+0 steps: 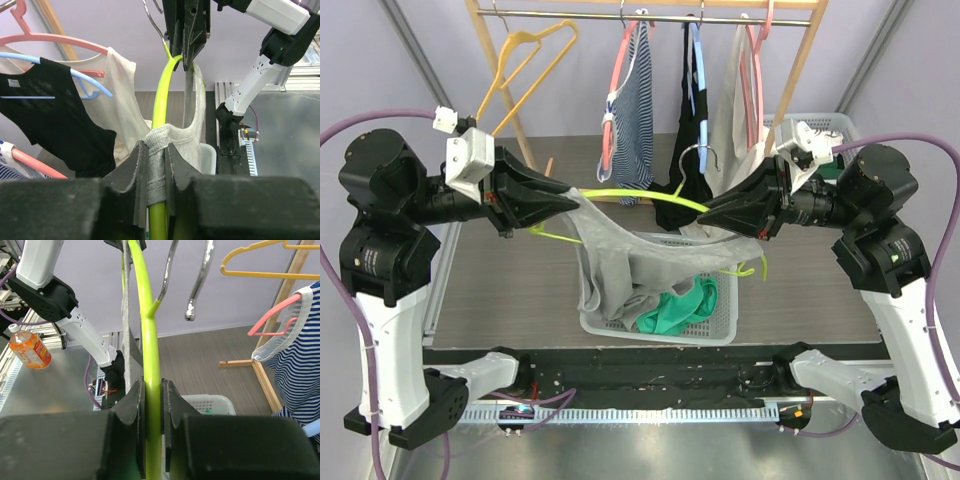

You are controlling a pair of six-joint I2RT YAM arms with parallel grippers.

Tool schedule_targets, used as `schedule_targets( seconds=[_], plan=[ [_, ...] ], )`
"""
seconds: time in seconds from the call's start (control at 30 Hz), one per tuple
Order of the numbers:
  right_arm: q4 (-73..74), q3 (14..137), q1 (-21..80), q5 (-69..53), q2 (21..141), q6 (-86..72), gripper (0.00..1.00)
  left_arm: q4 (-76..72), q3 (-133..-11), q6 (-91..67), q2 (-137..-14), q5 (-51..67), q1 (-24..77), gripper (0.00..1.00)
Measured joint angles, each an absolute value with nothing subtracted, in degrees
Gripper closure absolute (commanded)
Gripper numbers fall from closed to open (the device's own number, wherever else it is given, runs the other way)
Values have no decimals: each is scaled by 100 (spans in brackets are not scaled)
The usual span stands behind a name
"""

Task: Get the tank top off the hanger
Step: Pick up the hanger from the clothesline.

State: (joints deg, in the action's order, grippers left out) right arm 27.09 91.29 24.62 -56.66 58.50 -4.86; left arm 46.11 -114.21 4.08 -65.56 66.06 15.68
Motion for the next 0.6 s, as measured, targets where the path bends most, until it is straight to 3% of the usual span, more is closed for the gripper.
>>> schedule_targets(
  seconds=[0.03,0.17,0.2,0.4,0.6],
  plan=[
    [2703,9129,2464,-5653,5848,-471,99,4606,-11430,384,-6560,6589,1568,44],
    [2849,9131,2469,-5400,5852,-399,99,4359,-11500,169,-6573,6556,1566,17],
    [2897,9131,2467,-5304,5854,-329,99,4244,-11535,40,-6576,6558,1568,5],
    [2934,9115,2480,-4657,5848,231,99,3474,-11732,-740,-6720,6611,1590,3],
    [2665,8691,2746,-4084,5566,1076,99,3100,-11719,-978,-6938,6646,1678,12]
  ],
)
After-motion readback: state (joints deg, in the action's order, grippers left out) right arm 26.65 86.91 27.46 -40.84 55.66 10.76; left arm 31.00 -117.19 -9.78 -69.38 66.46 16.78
